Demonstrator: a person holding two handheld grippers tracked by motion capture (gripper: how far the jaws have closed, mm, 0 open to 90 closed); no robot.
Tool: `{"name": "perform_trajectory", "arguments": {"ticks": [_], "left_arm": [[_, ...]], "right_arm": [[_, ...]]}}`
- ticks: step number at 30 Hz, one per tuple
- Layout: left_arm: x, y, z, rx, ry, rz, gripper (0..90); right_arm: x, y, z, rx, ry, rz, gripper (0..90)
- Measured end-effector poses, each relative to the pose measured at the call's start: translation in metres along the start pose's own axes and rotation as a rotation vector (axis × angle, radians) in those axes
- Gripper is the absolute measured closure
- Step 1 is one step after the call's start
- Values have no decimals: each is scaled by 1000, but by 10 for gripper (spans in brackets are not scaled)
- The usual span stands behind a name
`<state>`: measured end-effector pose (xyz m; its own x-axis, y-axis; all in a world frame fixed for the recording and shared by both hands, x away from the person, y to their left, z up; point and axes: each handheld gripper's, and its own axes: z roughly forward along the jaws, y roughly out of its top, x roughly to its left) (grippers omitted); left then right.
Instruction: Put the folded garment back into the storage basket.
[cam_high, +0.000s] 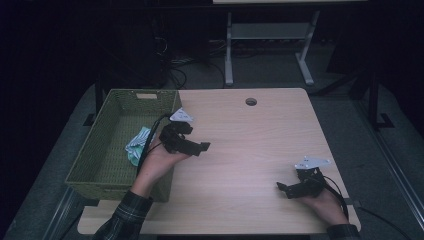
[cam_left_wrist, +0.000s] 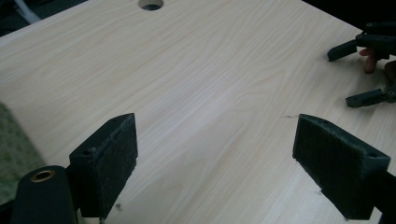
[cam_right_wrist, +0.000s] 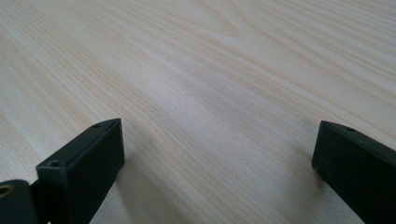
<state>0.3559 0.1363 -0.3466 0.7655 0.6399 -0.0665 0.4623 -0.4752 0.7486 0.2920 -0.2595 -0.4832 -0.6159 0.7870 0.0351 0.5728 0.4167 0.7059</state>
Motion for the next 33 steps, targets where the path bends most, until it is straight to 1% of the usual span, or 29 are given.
{"name": "perform_trajectory", "arguments": {"ticks": [5, 7, 10, 15, 16, 21, 24, 29, 33], "left_arm": [[-14, -1, 13, -15, -9, 25, 134], [-20, -2, 18, -16, -23, 27, 134], [-27, -5, 26, -6, -32, 52, 134], [-38, -14, 42, 5, -41, 76, 134], [-40, -16, 45, 14, -40, 81, 134], [-44, -26, 61, 29, -46, 85, 134], [-46, -33, 69, 48, -51, 86, 134], [-49, -44, 83, 83, -37, 99, 134], [-49, -50, 89, 108, -39, 108, 134]], "right_arm": [[0, 0, 0, 0, 0, 0, 21], [0, 0, 0, 0, 0, 0, 21], [0, 0, 0, 0, 0, 0, 22], [0, 0, 0, 1, 0, 0, 21], [0, 0, 0, 1, 0, -1, 21], [0, 0, 0, 2, 0, -2, 21], [0, 0, 0, 2, 0, -1, 21], [0, 0, 0, 2, 0, -2, 21], [0, 0, 0, 2, 0, -2, 21]]}}
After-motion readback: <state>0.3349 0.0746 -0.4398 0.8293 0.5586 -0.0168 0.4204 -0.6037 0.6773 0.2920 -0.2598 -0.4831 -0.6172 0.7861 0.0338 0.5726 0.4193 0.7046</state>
